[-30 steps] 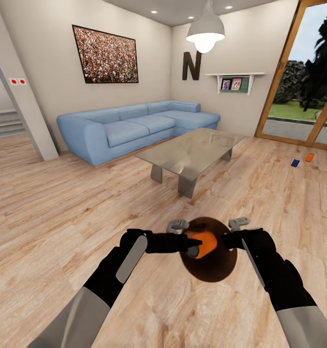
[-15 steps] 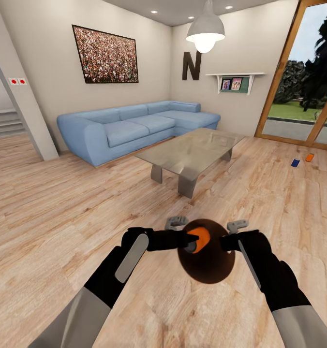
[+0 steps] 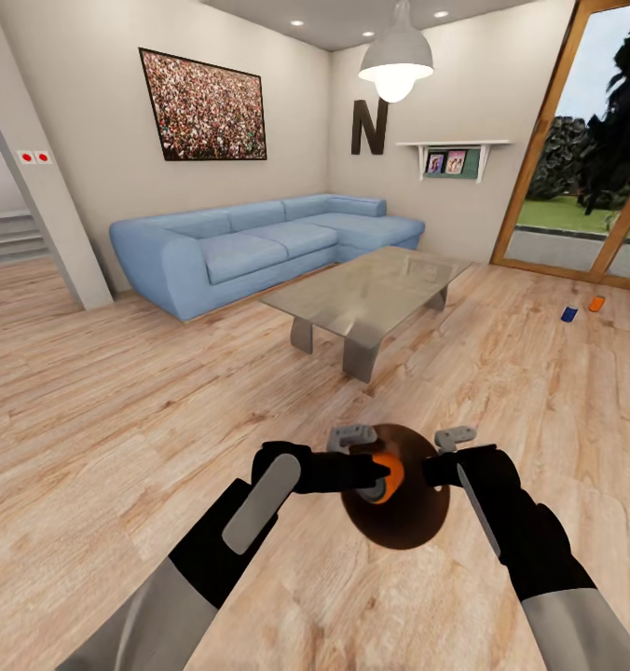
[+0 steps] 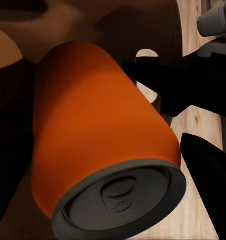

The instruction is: Put the three can of soda from the living room inside the tash can in the kitchen.

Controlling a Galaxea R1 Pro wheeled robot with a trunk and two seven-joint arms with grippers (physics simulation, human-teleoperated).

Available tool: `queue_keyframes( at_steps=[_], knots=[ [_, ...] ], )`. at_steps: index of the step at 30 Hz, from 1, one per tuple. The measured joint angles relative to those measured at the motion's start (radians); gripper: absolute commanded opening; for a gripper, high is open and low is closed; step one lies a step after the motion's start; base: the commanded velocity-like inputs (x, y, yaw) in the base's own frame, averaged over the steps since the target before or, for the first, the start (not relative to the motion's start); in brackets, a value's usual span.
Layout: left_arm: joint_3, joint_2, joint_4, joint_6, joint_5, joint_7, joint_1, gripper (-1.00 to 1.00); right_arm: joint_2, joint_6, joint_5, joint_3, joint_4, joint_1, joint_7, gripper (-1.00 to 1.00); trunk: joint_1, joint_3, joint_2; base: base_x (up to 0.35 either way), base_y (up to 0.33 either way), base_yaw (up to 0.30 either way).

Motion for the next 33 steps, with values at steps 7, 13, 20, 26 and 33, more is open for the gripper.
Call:
queue_keyframes(
  at_steps=[7, 13, 20, 26, 33],
  knots=[
    [-0.001, 0.000, 0.022, -0.010, 0.022, 0.017, 0.000, -1.00, 0.005, 0.000, 0.009, 0.001, 0.011, 0.000, 0.000, -1.00, 0.000, 0.000, 0.000, 0.000, 0.000, 0.000],
    [-0.001, 0.000, 0.069, -0.039, 0.023, 0.019, -0.001, -1.00, 0.044, 0.000, 0.044, 0.021, 0.010, -0.001, 0.000, -1.00, 0.000, 0.000, 0.000, 0.000, 0.000, 0.000],
    [-0.001, 0.000, 0.084, -0.049, 0.024, 0.038, -0.002, -1.00, 0.128, 0.000, 0.143, 0.028, 0.009, -0.007, 0.000, -1.00, 0.000, 0.000, 0.000, 0.000, 0.000, 0.000],
    [-0.001, 0.000, 0.101, -0.049, 0.023, 0.041, -0.002, -1.00, 0.148, -0.001, 0.194, 0.026, 0.009, -0.010, 0.000, -1.00, 0.000, 0.000, 0.000, 0.000, 0.000, 0.000],
    [0.000, 0.000, 0.108, -0.055, 0.022, 0.041, -0.002, 1.00, 0.151, -0.001, 0.198, 0.027, 0.010, -0.011, -0.001, -1.00, 0.000, 0.000, 0.000, 0.000, 0.000, 0.000]
  ],
)
